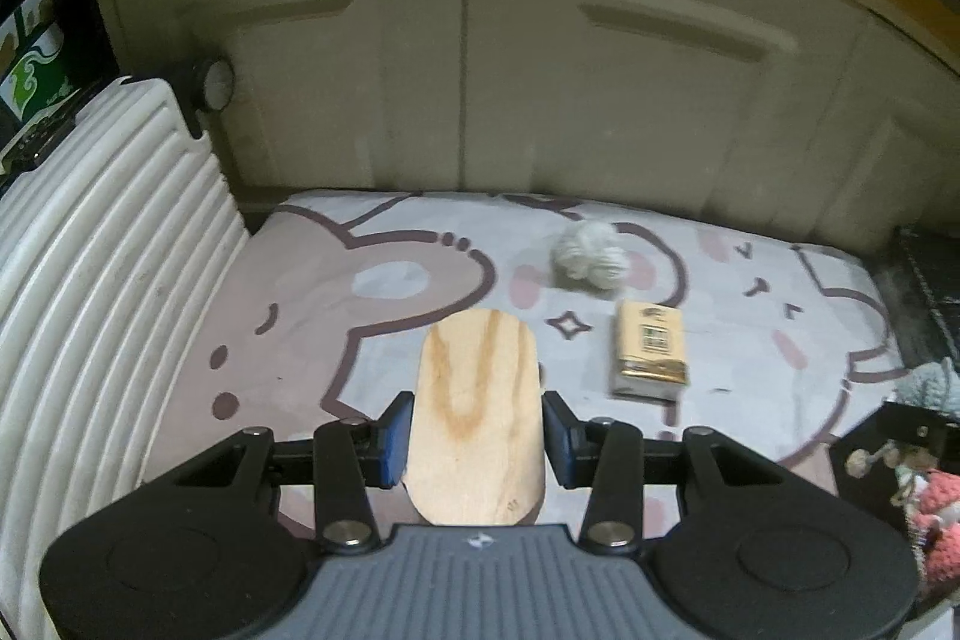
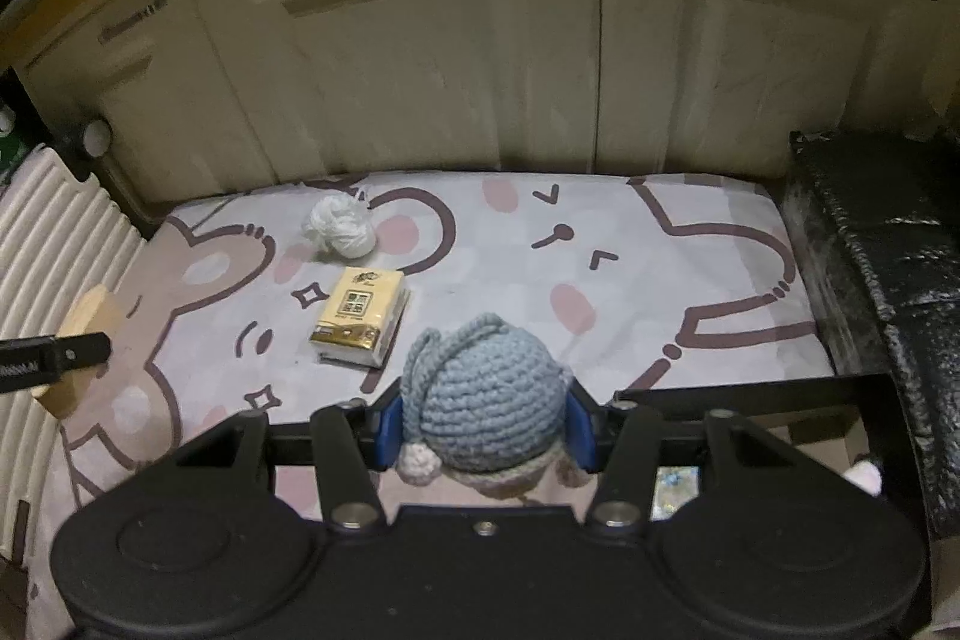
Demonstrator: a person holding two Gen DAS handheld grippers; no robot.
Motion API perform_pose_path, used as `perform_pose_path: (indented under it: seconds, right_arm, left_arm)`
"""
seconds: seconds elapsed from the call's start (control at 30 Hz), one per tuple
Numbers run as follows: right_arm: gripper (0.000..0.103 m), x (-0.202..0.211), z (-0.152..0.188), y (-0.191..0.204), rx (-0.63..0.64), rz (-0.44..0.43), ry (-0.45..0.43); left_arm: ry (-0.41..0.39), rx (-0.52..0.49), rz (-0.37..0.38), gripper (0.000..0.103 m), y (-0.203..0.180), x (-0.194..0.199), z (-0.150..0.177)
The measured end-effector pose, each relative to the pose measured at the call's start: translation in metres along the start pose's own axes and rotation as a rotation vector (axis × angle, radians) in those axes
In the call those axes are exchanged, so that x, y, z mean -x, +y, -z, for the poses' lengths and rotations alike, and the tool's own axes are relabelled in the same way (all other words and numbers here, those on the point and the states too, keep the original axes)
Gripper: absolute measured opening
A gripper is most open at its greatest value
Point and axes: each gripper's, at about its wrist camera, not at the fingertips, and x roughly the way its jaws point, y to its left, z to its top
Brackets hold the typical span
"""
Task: Organize objects
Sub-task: 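Carry the paddle with the left tool while the right tool carries the mouse to the box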
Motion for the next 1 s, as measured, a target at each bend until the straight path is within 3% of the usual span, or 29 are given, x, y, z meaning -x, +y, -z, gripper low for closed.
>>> perform_pose_path:
  seconds: [0.53, 1.0]
  right_arm:
    - [0.053, 0.047, 0.013, 0.003, 0.031, -0.014, -0.023]
    - [0.053, 0.076, 0.021, -0.067, -0.059, 0.042, -0.058]
  left_arm:
    - [-0.054, -0.062, 0.069, 0.045, -0.049, 0.049, 0.023]
    - [-0.082, -0.117, 0.192, 0.045, -0.121, 0.063, 0.024]
